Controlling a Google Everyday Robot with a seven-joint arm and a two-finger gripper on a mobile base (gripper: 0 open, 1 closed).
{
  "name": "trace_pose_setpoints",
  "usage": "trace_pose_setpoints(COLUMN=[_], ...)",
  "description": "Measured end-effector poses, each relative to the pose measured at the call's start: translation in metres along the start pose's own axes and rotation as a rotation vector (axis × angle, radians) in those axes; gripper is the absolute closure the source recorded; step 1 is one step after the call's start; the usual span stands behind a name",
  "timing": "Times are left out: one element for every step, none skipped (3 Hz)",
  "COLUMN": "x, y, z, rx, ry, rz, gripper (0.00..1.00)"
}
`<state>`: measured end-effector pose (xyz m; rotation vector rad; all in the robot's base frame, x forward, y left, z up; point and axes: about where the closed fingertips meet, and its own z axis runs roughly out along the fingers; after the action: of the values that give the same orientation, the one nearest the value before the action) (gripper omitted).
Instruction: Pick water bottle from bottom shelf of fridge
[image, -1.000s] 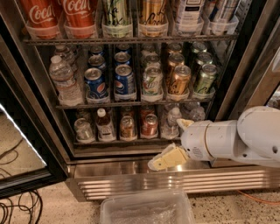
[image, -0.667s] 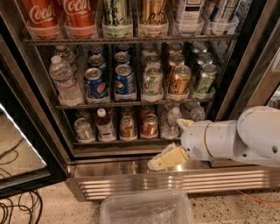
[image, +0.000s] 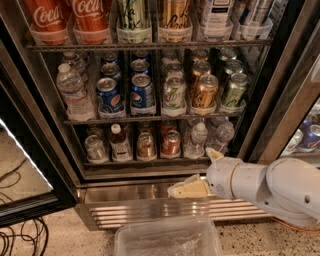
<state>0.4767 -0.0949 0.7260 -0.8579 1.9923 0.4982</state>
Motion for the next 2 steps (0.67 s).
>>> trace_pose_setpoints(x=[0.014, 0.023], y=[-0.009, -0.017], z=[0.009, 0.024], rx=[0.095, 0.155], ry=[-0.072, -0.155], rz=[0.031, 0.054], gripper=[0.0, 0.0])
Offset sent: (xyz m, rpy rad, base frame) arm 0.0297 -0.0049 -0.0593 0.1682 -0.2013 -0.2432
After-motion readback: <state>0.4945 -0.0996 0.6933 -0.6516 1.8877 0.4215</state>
